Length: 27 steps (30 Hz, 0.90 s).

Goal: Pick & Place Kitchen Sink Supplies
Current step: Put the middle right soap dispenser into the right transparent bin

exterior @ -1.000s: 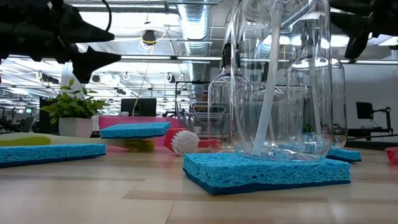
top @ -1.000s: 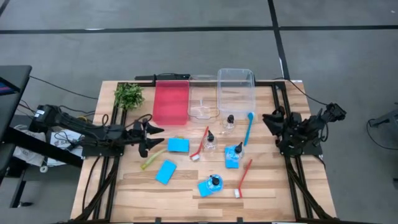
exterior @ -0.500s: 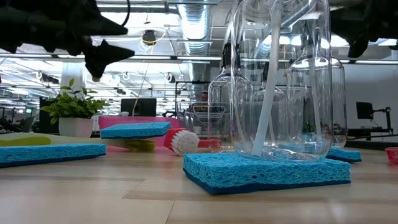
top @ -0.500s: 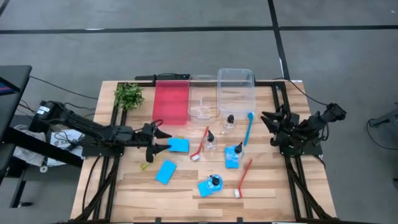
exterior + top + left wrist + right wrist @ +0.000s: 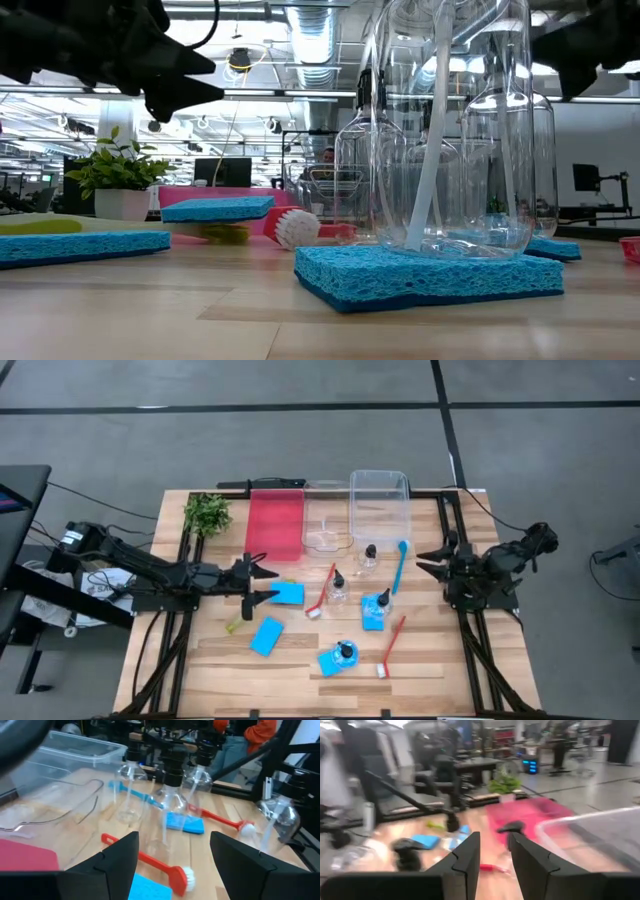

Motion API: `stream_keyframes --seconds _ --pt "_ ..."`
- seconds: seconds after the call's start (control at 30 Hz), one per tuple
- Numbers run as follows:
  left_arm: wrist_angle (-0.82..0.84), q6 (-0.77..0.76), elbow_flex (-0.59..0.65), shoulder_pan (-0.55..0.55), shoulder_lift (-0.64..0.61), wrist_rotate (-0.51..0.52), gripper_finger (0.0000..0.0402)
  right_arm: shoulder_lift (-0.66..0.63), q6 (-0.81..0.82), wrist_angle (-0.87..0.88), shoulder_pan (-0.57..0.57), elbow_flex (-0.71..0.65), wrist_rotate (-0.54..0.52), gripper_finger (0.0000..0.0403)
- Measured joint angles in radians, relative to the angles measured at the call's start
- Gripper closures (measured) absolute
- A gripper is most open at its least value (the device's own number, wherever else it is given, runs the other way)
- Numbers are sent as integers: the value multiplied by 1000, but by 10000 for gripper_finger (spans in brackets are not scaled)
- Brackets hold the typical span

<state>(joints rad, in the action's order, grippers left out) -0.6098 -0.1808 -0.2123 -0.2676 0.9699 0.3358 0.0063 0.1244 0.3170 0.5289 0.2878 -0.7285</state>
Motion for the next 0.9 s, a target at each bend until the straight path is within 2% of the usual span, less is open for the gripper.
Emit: stream_keyframes --seconds 0.23,0.37,0.43,0.53,0.63,0.9 --pt "-1 0 0 60 0 1 153 0 56 -37 1 -11 24 301" --pt "-2 -6 0 77 0 1 153 0 -89 -201 0 -61 31 301" --pt "-5 -8 0 79 0 1 153 0 -139 -221 0 -64 49 300" --pt "-5 -10 0 79 0 1 153 18 -128 -210 0 -65 53 295" --pt "-10 -10 0 79 0 1 153 57 -94 -203 0 -65 99 271" --pt "-28 -10 1 79 0 1 153 200 -2 -214 1 -65 187 159"
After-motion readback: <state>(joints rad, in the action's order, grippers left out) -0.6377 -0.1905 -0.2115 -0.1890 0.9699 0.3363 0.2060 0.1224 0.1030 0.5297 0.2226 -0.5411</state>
